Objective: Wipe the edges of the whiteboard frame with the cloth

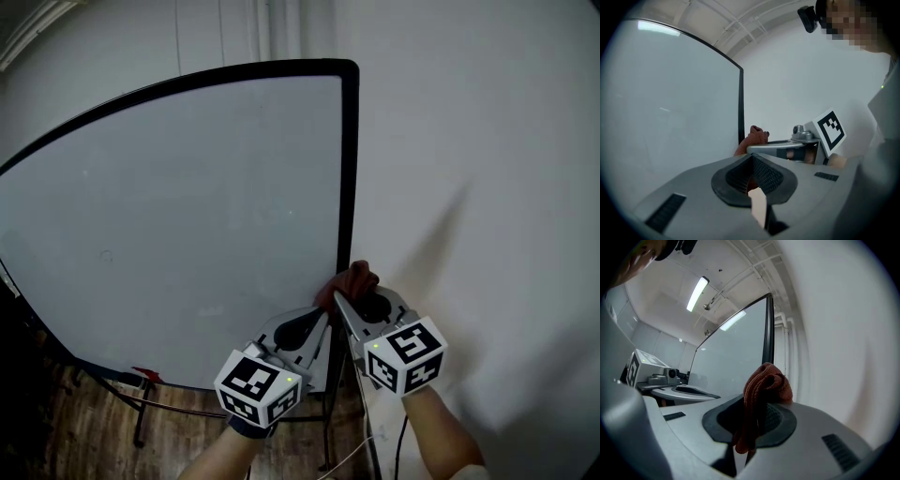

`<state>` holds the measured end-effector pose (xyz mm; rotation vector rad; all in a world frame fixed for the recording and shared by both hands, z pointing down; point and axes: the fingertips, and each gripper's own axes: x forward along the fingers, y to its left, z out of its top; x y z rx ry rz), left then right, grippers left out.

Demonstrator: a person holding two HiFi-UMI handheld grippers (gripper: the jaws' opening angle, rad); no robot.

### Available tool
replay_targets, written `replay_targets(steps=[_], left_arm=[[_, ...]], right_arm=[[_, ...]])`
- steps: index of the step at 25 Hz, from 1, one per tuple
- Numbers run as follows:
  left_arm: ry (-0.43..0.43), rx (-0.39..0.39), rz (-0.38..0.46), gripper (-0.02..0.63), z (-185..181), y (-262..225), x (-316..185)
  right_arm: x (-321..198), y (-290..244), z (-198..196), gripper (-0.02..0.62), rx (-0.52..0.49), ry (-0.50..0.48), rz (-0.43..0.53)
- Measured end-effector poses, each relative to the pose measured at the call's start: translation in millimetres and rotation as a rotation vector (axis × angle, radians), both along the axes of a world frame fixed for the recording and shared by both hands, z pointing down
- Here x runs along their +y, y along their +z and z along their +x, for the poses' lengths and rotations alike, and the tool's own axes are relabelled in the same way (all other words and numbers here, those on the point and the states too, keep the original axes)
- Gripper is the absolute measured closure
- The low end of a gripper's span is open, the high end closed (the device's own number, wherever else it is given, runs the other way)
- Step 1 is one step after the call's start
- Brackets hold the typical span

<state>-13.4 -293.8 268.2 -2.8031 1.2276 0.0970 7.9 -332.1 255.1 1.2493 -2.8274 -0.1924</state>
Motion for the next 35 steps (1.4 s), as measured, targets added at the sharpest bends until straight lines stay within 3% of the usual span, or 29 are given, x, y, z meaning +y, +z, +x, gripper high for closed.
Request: replay_targets(steps=[35], left_arm=[[0.054,0.009,0.22,0.597,10,-171,10]], right_arm=[[5,-205,-6,0.537,0.054,-0.135,0.216]])
